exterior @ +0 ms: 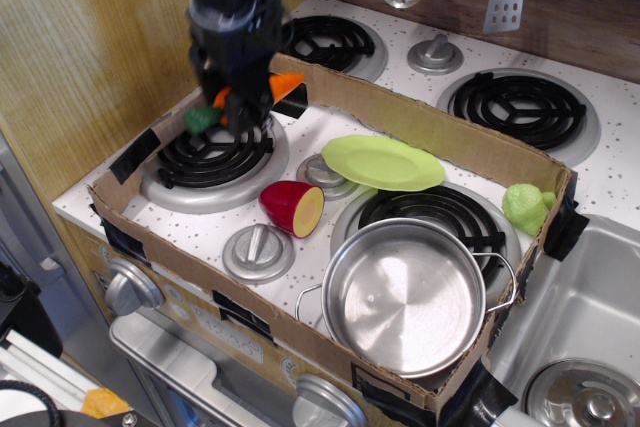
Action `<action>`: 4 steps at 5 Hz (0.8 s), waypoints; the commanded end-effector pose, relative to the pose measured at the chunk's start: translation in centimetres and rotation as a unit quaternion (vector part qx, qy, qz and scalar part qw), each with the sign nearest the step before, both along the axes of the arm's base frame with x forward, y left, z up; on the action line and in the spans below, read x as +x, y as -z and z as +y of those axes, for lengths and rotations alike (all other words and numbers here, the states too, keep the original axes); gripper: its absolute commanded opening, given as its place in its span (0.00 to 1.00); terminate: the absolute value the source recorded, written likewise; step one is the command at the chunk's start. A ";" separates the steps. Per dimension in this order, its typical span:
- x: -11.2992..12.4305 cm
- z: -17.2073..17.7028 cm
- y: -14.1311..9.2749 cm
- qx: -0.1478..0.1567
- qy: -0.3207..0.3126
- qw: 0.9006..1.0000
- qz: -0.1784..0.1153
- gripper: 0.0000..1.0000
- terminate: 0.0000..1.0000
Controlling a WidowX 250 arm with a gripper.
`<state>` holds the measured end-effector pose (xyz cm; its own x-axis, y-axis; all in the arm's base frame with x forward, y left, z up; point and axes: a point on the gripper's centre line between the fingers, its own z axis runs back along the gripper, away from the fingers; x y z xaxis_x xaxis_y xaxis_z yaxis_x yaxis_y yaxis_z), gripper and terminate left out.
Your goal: Take carrot off plate
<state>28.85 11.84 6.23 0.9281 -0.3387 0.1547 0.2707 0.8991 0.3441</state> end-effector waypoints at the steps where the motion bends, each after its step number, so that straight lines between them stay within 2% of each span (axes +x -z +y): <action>1: -0.6 0.9 1.2 0.016 -0.044 0.996 -0.071 0.00 0.00; 2: -1.2 1.8 1.6 0.016 -0.027 0.996 -0.080 1.00 0.00; 3: -0.9 2.2 0.4 0.022 -0.006 0.998 -0.058 1.00 0.00; 4: -0.6 2.3 -0.5 -0.018 0.015 0.999 -0.042 1.00 0.00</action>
